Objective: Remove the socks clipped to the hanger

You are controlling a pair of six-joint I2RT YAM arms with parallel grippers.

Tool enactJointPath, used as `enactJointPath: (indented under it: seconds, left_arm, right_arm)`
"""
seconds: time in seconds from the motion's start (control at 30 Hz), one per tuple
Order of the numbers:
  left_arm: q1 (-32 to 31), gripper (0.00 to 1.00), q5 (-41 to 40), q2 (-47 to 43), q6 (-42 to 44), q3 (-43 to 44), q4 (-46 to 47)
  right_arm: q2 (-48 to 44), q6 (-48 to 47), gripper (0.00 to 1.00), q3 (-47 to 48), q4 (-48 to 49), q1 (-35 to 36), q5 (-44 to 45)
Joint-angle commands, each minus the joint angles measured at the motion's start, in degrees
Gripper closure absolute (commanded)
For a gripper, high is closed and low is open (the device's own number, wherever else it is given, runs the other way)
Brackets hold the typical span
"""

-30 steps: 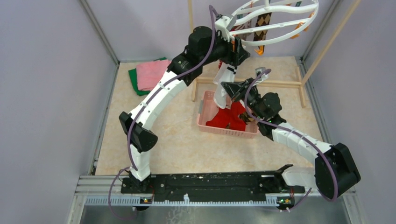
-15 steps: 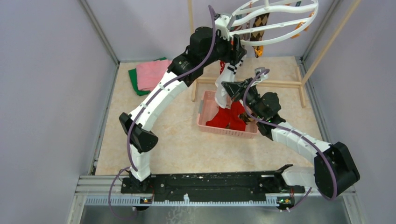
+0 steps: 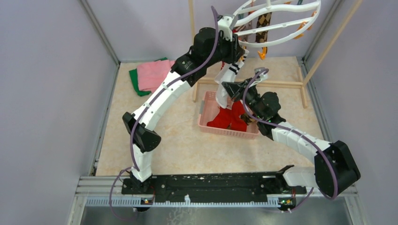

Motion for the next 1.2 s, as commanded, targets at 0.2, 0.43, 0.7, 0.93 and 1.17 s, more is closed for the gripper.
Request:
enactJointPath:
  seconds: [0.2, 0.43, 0.7, 0.93, 1.17]
  left_arm:
    - [-0.46, 0.92, -1.94, 0.65, 0.72, 2.62, 0.73]
    - [-0.46, 0.46, 3.71, -0.92, 4.28, 1.81, 1.89]
    - [3.27, 0.01, 15.99, -12.65, 8.1, -13.94, 0.26]
    - [14.12, 0.01, 39.97, -16.97, 9.58, -23.35, -5.18]
    - [16.4, 0.01, 52.85, -18.42, 12.7, -31.91, -2.28]
  right_arm:
    - [1.3, -0.51, 1.0, 1.96, 1.68, 1.24, -0.65]
    - [-1.85, -0.77, 1.0, -0.49, 1.07, 1.13, 0.5]
    - [-7.06, 2.7, 1.0, -1.52, -0.24, -1.03, -4.19]
    - [-8.9, 9.25, 1.0, -1.6, 1.2, -4.6, -11.08]
    - [-7.46, 14.05, 1.0, 0.27, 3.5, -5.16, -16.76]
